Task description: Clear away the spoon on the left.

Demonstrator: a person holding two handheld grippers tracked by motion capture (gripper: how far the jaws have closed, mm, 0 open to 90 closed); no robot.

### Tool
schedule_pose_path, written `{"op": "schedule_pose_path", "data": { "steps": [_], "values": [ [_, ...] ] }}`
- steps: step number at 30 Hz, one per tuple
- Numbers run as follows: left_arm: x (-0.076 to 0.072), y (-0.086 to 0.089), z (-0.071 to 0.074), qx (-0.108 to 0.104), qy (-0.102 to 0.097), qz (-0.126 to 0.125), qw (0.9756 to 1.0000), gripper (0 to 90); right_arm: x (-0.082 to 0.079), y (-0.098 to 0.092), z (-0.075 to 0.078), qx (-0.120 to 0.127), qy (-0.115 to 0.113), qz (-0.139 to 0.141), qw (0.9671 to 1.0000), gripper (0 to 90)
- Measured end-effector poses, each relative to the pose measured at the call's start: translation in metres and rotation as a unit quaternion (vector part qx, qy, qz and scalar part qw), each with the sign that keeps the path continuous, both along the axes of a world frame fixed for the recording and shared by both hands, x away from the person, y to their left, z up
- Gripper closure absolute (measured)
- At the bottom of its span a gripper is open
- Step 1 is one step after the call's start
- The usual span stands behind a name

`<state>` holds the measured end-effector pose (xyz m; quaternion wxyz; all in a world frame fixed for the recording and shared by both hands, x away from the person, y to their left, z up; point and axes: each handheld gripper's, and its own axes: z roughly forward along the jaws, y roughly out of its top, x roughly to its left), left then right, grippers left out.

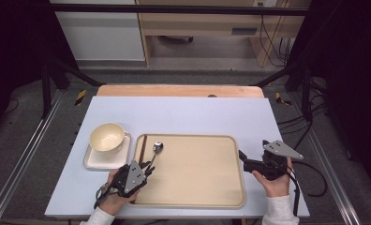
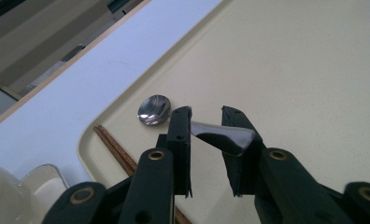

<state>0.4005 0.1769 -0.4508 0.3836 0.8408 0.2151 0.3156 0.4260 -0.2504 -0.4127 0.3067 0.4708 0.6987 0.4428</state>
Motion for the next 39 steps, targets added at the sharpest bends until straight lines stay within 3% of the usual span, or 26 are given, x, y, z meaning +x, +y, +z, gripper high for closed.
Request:
{"op": "schedule_pose_path", "data": {
  "steps": [11,17,22,39],
  "values": [
    [0.003,-0.004,-0.007,0.017,0.02,-0.001,0.9997,62.0,0.0,0.0,0.0,-0.001,0.0,0.001,1.0,5.8],
    [0.006,-0.006,-0.01,0.018,0.046,0.002,0.9988,47.0,0.0,0.0,0.0,-0.001,0.0,0.001,1.0,5.8],
    [0.008,-0.006,-0.013,0.03,0.056,0.0,0.998,41.0,0.0,-0.001,0.0,-0.001,0.0,0.0,1.0,5.8],
    [0.011,-0.01,-0.02,0.049,0.085,0.0,0.9952,29.8,0.0,-0.001,0.001,-0.001,0.0,0.001,1.0,5.7]
  ]
}}
